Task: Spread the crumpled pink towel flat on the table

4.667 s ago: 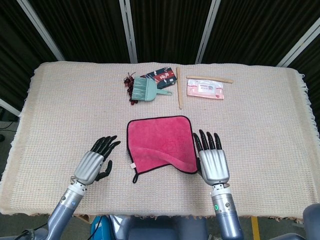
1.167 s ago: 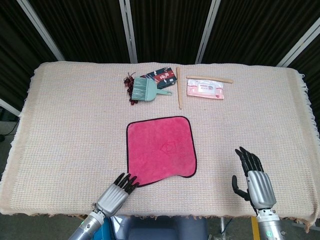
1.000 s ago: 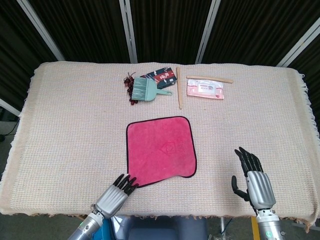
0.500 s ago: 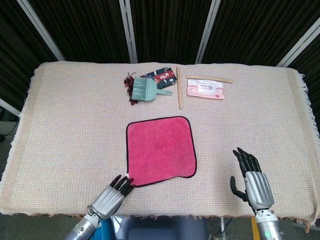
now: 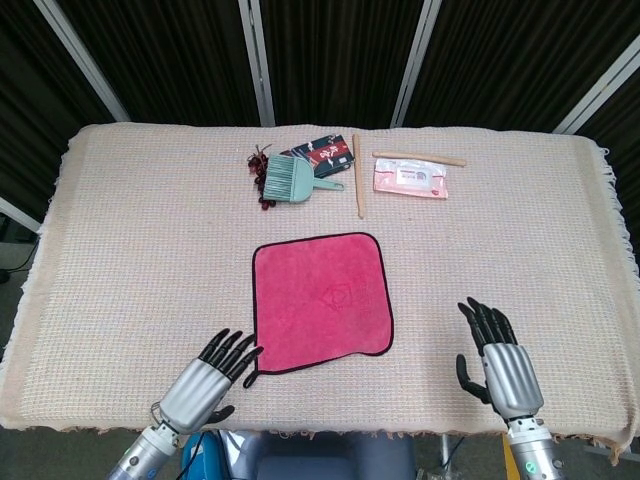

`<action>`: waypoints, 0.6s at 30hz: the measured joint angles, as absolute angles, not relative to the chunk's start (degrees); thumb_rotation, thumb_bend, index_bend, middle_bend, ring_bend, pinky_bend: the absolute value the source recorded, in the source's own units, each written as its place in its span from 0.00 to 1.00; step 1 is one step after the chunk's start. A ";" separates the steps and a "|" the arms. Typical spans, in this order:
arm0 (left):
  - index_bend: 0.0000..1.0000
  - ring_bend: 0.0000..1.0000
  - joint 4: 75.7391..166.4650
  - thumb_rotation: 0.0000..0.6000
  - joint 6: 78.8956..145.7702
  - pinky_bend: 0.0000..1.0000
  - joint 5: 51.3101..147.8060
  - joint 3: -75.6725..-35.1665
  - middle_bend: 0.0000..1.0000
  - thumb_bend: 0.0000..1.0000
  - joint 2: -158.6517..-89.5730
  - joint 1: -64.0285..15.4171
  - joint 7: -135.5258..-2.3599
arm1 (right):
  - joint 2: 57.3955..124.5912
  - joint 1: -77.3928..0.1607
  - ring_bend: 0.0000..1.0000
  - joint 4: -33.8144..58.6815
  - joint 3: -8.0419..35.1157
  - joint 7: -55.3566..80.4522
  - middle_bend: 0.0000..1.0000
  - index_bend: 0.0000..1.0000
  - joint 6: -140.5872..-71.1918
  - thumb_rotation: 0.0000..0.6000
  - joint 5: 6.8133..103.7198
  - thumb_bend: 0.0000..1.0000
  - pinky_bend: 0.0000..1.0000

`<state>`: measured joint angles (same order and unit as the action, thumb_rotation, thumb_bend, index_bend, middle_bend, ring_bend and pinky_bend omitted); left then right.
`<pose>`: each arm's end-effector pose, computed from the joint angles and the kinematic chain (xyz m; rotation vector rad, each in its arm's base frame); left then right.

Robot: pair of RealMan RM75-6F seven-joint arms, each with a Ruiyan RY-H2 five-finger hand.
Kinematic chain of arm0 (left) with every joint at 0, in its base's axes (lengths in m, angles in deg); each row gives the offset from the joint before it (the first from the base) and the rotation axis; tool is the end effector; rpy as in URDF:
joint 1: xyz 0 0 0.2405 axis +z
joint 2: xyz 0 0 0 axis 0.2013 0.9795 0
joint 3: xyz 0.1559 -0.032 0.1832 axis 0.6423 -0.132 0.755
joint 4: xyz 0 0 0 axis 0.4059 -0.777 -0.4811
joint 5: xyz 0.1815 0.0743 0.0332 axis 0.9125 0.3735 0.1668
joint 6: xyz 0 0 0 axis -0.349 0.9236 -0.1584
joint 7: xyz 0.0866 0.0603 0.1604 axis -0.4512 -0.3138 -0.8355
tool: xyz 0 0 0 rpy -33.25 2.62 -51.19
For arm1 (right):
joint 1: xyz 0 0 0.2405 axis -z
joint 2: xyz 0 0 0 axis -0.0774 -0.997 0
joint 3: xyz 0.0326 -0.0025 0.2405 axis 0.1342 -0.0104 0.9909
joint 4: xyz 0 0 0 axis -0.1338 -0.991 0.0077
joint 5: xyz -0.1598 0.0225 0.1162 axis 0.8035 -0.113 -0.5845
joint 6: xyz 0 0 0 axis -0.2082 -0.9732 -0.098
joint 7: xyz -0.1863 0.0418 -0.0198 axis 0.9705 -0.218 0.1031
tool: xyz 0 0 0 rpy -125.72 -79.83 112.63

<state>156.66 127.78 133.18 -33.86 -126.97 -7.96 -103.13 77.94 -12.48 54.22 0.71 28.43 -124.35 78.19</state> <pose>-0.1179 0.1833 -0.0023 -1.9662 -0.8160 -1.0786 -0.1931 -0.2093 0.0906 1.4623 -1.1858 1.0641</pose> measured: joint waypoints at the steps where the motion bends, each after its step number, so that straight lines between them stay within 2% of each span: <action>1: 0.06 0.00 157.24 1.00 128.87 0.00 133.54 -33.85 0.00 0.11 -126.04 -7.54 -102.60 | 77.75 -12.59 0.00 53.79 0.46 28.61 0.00 0.00 -123.82 1.00 78.45 0.59 0.00; 11: 0.05 0.00 162.64 1.00 138.94 0.00 136.21 -32.74 0.00 0.11 -114.60 -1.97 -97.59 | 74.83 -14.35 0.00 54.23 -4.27 28.61 0.00 0.00 -115.30 1.00 80.39 0.59 0.00; 18: 0.05 0.00 163.68 1.00 141.47 0.00 135.63 -33.68 0.00 0.11 -109.63 0.04 -92.42 | 77.70 -15.53 0.00 54.04 -5.64 32.54 0.00 0.00 -110.70 1.00 80.65 0.59 0.00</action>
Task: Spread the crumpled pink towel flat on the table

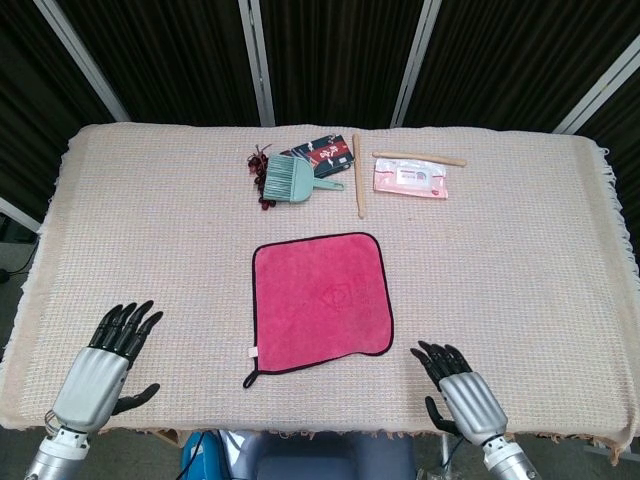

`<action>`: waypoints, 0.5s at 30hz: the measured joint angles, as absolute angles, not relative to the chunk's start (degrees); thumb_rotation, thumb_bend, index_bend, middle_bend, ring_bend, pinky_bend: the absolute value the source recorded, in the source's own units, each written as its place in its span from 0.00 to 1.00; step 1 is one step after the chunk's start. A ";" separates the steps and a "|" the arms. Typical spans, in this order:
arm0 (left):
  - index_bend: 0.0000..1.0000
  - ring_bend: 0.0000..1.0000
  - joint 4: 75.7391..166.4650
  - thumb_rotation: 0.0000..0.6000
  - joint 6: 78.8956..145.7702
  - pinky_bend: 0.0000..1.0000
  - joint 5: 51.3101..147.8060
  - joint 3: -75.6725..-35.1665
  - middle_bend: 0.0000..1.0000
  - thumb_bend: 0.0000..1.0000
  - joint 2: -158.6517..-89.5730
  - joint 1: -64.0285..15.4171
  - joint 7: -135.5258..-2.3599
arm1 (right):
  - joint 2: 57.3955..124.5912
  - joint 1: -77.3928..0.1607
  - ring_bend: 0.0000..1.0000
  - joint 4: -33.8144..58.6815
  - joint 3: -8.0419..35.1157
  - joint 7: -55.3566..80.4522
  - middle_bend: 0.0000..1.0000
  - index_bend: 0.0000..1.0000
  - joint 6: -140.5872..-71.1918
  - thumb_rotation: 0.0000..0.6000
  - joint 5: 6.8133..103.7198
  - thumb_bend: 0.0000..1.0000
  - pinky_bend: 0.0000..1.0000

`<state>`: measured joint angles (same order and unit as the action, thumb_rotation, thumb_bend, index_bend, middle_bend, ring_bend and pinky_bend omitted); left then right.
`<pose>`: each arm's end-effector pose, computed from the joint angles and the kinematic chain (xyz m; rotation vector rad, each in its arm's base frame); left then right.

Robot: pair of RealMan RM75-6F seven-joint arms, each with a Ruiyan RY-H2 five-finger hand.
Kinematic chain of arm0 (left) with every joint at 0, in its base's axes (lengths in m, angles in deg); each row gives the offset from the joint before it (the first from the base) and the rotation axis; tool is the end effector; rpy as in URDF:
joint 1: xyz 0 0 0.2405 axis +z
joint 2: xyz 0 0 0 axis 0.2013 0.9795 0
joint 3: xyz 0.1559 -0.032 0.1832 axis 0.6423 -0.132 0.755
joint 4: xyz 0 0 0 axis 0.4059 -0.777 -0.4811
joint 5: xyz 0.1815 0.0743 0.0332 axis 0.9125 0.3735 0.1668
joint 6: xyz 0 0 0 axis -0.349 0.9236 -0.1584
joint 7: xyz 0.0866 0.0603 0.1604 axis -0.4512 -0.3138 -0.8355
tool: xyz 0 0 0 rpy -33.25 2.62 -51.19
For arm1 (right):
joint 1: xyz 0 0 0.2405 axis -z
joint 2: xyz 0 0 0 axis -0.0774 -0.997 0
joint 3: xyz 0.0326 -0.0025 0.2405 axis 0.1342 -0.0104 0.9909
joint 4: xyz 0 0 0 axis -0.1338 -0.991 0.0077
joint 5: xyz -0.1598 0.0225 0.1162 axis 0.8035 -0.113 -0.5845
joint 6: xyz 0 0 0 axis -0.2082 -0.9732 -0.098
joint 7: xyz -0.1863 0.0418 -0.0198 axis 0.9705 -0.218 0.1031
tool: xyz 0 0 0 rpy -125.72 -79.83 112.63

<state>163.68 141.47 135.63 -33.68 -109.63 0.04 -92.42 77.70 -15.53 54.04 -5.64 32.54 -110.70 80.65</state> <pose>-0.1703 0.1856 0.1061 -1.6229 -0.8855 -1.0674 -0.1837 -0.1775 0.0329 1.8279 -1.2612 0.8805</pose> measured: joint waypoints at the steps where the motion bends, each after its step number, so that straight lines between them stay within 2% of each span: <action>1: 0.05 0.00 163.69 1.00 141.46 0.00 135.45 -33.89 0.00 0.11 -109.28 0.16 -91.89 | 78.42 -15.66 0.00 53.81 -5.61 33.30 0.00 0.00 -110.23 1.00 80.36 0.59 0.00; 15: 0.05 0.00 162.37 1.00 138.76 0.00 135.72 -35.81 0.00 0.11 -109.24 1.35 -90.36 | 89.28 -17.86 0.00 48.78 -2.46 46.59 0.00 0.00 -105.26 1.00 70.58 0.59 0.00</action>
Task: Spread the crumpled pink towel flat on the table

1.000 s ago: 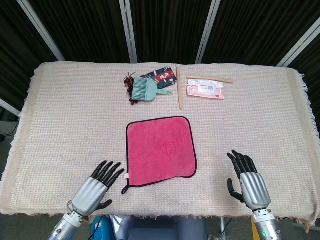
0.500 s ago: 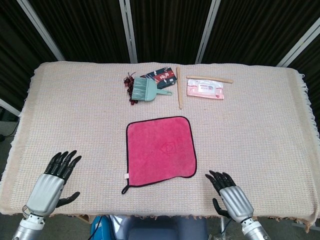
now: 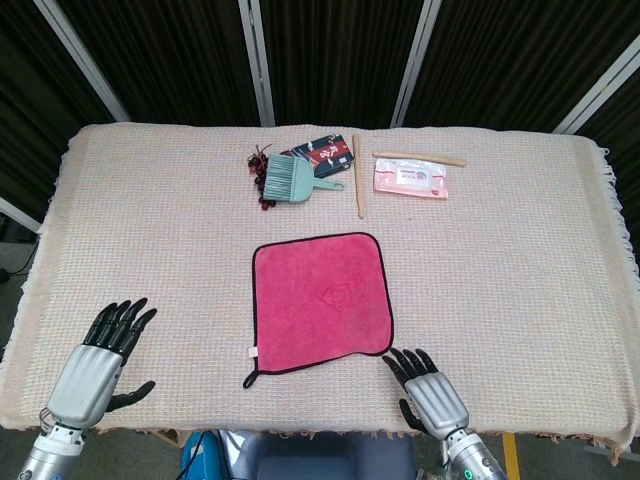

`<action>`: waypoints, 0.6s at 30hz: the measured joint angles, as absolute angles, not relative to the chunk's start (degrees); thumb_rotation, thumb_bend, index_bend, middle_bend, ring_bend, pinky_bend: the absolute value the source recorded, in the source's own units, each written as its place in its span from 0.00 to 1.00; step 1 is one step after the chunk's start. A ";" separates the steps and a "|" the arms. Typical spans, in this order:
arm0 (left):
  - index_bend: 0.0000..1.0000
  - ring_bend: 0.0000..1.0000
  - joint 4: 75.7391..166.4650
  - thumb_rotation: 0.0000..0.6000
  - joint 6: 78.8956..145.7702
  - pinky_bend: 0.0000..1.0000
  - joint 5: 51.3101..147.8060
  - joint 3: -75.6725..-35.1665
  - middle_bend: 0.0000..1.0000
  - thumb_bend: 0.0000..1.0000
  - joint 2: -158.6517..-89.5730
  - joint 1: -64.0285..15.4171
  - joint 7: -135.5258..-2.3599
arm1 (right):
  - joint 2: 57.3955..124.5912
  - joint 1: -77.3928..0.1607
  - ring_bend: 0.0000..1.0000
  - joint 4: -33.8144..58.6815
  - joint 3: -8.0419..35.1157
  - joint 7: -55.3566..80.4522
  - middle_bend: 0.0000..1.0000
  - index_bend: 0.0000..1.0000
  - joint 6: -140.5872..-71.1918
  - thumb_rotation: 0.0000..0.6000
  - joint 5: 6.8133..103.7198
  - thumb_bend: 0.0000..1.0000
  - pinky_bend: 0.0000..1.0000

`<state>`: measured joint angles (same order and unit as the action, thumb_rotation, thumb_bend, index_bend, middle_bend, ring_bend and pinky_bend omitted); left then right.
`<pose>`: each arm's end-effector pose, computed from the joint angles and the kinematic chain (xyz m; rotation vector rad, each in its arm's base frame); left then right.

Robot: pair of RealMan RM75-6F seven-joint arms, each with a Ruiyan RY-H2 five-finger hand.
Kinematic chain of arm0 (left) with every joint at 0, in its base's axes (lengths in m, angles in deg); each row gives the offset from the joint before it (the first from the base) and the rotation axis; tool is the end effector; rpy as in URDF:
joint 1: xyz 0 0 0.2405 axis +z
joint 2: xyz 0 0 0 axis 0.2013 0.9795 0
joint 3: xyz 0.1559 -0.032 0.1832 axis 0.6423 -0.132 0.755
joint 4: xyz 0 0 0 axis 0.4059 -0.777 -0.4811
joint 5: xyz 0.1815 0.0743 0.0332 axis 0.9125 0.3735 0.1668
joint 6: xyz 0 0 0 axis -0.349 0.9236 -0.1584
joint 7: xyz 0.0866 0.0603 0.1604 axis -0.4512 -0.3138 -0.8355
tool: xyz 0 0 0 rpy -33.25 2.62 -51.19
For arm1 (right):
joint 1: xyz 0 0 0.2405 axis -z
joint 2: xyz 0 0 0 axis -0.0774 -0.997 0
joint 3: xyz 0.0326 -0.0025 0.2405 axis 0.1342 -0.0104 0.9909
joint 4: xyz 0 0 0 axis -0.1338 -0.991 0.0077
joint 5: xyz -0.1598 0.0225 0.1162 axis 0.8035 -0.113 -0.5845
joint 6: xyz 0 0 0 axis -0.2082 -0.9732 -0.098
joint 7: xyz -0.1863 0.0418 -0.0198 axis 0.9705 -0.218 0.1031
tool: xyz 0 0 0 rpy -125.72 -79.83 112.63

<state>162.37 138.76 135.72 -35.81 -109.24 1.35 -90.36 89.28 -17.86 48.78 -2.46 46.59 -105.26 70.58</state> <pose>-0.1758 0.1875 0.1030 -1.6324 -0.9018 -1.0605 -0.1781 -0.1855 -0.0250 1.9291 -1.1984 0.7487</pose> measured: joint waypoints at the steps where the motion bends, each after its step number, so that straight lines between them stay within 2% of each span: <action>1: 0.05 0.00 162.27 1.00 138.58 0.00 135.82 -35.83 0.00 0.11 -109.31 1.44 -90.43 | 89.89 -18.05 0.00 48.55 -2.20 47.17 0.00 0.00 -105.01 1.00 69.90 0.59 0.00; 18: 0.05 0.00 161.13 1.00 137.41 0.00 136.73 -37.88 0.00 0.11 -109.96 3.01 -89.09 | 96.77 -20.25 0.00 46.66 -0.65 53.18 0.00 0.00 -104.41 1.00 64.61 0.59 0.00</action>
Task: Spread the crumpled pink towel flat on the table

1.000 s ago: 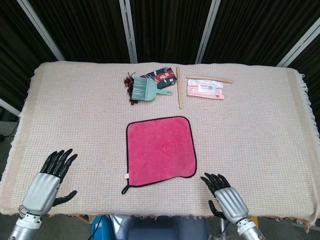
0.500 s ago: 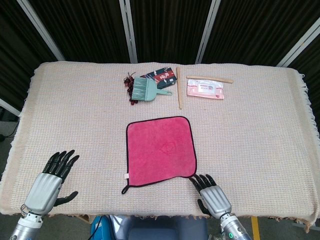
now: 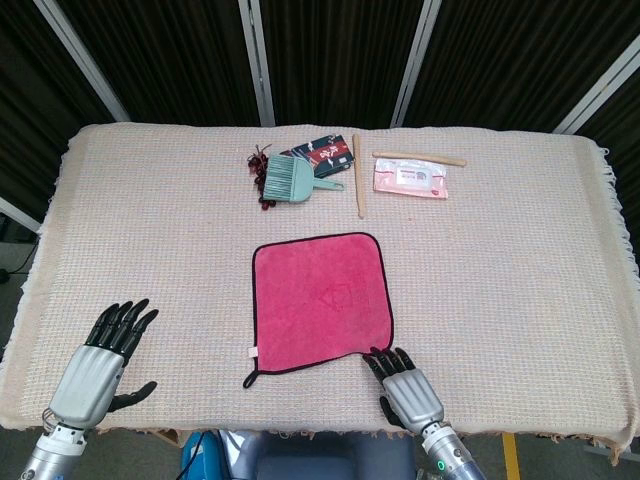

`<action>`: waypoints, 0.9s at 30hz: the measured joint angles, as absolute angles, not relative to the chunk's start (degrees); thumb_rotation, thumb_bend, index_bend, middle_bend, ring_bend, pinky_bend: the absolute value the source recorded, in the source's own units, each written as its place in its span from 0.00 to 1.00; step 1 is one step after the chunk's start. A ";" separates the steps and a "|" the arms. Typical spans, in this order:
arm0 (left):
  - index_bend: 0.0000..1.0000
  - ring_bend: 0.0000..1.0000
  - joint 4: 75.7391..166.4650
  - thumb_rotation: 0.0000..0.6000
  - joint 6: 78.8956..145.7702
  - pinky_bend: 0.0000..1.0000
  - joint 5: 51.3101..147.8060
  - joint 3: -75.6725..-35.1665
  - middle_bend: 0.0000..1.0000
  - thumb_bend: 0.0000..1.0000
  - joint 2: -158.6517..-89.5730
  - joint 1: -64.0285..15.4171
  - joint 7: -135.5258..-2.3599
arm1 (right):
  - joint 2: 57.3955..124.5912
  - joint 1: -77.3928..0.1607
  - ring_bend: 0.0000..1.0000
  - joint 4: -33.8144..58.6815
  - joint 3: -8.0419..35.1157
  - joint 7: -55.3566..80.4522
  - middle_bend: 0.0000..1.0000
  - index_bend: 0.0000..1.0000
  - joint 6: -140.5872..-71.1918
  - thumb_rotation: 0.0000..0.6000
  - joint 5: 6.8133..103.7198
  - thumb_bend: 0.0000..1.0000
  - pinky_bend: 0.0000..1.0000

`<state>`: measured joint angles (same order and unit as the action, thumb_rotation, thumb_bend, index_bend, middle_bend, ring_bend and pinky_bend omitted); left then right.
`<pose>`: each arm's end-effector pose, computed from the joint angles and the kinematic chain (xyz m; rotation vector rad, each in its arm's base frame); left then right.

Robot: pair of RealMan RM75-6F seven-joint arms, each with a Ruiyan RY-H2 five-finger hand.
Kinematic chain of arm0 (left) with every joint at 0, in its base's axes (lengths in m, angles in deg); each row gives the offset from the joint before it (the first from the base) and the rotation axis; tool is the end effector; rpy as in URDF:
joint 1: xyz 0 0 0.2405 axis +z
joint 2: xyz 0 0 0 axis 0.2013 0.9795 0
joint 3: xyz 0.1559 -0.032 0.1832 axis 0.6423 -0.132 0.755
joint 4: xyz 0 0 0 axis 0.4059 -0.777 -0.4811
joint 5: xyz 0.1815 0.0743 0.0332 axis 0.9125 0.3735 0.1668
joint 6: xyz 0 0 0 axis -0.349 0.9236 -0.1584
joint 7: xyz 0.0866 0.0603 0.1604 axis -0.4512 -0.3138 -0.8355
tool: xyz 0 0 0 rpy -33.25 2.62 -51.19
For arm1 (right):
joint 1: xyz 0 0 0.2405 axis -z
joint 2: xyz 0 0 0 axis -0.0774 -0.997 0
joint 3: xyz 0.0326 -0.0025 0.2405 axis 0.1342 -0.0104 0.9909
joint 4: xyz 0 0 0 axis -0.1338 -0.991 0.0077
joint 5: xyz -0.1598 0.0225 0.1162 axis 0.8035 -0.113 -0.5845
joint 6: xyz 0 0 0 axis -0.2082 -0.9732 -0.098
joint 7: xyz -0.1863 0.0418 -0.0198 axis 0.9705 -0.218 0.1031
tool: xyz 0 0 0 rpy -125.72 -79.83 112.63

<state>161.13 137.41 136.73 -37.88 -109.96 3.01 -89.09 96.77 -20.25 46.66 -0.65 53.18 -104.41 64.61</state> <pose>-0.1772 0.1878 0.1007 -1.6234 -0.9065 -1.0781 -0.1591 -0.1924 -0.0556 1.9590 -1.1905 0.7376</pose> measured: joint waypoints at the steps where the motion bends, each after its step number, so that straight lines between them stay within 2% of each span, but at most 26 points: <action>1: 0.05 0.00 161.06 1.00 137.33 0.00 136.76 -37.97 0.00 0.11 -110.00 3.08 -89.06 | 97.03 -20.31 0.00 46.64 -0.62 53.27 0.00 0.00 -104.59 1.00 64.67 0.59 0.00; 21: 0.04 0.00 160.28 1.00 135.34 0.00 138.06 -39.24 0.00 0.11 -110.56 4.64 -88.79 | 100.99 -21.81 0.00 43.46 -0.64 55.46 0.00 0.00 -105.30 1.00 61.56 0.59 0.00; 27: 0.04 0.00 160.23 1.00 134.86 0.00 138.28 -39.66 0.00 0.11 -110.55 5.04 -88.57 | 100.58 -22.02 0.00 44.85 -1.80 56.79 0.00 0.00 -105.92 1.00 61.43 0.59 0.00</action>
<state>160.23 134.86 138.28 -39.66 -110.55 5.04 -88.57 100.58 -22.02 44.85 -1.80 56.79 -105.92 61.43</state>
